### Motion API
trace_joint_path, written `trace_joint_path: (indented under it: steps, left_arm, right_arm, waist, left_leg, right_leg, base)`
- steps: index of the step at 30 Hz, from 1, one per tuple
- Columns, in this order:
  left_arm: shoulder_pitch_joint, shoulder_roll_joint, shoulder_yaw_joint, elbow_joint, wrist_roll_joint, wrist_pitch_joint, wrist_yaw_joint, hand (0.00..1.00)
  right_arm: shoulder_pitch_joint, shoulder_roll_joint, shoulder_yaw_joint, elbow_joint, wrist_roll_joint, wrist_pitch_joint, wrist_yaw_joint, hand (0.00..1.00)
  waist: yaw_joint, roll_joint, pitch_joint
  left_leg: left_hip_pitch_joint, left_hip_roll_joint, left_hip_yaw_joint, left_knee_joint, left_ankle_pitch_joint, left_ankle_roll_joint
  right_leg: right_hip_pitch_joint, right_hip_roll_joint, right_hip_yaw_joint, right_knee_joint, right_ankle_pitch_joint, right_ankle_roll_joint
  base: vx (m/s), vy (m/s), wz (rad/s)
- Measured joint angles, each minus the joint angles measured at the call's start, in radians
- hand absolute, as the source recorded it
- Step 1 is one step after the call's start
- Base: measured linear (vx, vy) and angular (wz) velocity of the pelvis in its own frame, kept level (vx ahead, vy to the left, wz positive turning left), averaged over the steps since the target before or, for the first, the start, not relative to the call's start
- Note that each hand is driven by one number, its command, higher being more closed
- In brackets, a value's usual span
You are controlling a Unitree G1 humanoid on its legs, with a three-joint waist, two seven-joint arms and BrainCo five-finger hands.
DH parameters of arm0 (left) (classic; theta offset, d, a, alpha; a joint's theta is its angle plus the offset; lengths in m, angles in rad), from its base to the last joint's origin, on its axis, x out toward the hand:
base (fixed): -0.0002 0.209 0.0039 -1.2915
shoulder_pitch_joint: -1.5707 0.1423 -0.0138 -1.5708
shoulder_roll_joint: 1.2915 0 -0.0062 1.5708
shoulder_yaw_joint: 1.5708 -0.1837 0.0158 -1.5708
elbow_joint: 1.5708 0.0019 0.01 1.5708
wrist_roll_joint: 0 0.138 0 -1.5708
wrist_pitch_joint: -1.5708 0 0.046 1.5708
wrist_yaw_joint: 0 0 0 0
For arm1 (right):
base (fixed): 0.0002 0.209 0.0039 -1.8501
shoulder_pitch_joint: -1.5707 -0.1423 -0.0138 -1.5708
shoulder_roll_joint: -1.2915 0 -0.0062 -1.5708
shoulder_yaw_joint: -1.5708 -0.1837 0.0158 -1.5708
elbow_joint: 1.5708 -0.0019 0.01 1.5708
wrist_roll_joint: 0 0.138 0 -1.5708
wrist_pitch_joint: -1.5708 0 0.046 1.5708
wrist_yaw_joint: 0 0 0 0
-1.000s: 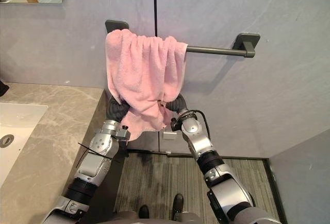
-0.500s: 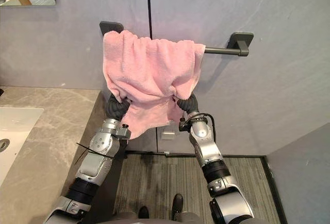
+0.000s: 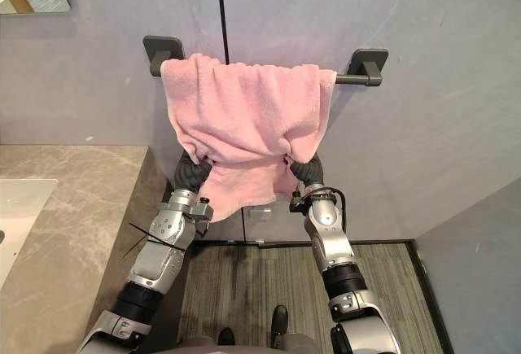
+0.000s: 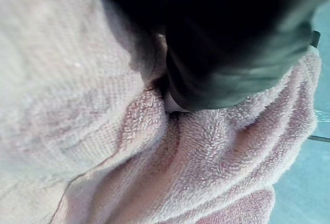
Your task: Organize washtable
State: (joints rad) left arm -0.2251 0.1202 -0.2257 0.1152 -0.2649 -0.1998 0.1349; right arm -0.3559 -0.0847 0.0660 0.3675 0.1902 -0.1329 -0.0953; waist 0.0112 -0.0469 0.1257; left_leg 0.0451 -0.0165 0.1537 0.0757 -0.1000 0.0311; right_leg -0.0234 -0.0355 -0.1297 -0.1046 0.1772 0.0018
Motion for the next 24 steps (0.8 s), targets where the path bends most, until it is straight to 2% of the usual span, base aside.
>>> trace_joint_path:
  steps: [3,14,15,16,24]
  left_arm:
    - [0.000,-0.005,0.000,0.026,-0.002,0.018,0.000,1.00]
    - [0.006,-0.039,0.006,0.088,-0.004,0.031,0.000,1.00]
    - [0.009,-0.042,0.006,0.090,-0.004,0.033,0.000,1.00]
    - [0.011,-0.047,0.007,0.092,-0.004,0.039,0.001,0.00]
    - [0.038,-0.052,0.105,0.093,-0.025,0.039,0.026,0.00]
  right_arm:
    - [0.003,0.000,-0.015,0.002,0.000,0.001,0.002,1.00]
    - [0.022,0.003,-0.024,0.038,-0.011,0.012,0.001,1.00]
    - [0.022,0.005,-0.028,0.042,-0.016,0.014,0.001,0.00]
    - [0.027,0.013,-0.042,0.043,-0.027,0.019,-0.001,0.00]
    - [0.040,0.021,-0.149,0.055,-0.044,0.026,-0.064,0.00]
  waist:
    - [-0.001,0.000,0.000]
    - [-0.012,0.000,0.000]
    - [-0.012,0.000,0.000]
    - [-0.013,0.000,0.000]
    - [-0.025,0.008,-0.002]
  left_leg:
    - [0.001,0.000,0.001,-0.002,0.000,0.000]
    - [0.002,-0.001,0.003,-0.006,0.000,0.000]
    - [0.002,-0.001,0.003,-0.006,0.000,0.000]
    - [0.002,-0.001,0.003,-0.007,0.000,0.000]
    - [0.023,-0.002,0.013,-0.036,0.003,-0.003]
  right_leg:
    - [0.000,0.000,0.001,0.000,-0.001,0.001]
    - [-0.001,0.000,0.001,0.000,-0.003,0.004]
    - [-0.001,0.000,0.001,0.000,-0.003,0.004]
    - [-0.001,0.000,0.001,0.000,-0.003,0.004]
    - [0.001,0.002,0.002,0.000,-0.005,0.007]
  base:
    - [0.00,0.000,0.00]
    - [0.00,0.006,0.00]
    - [0.00,0.000,0.00]
    - [0.00,0.000,0.00]
    - [0.00,0.007,-0.04]
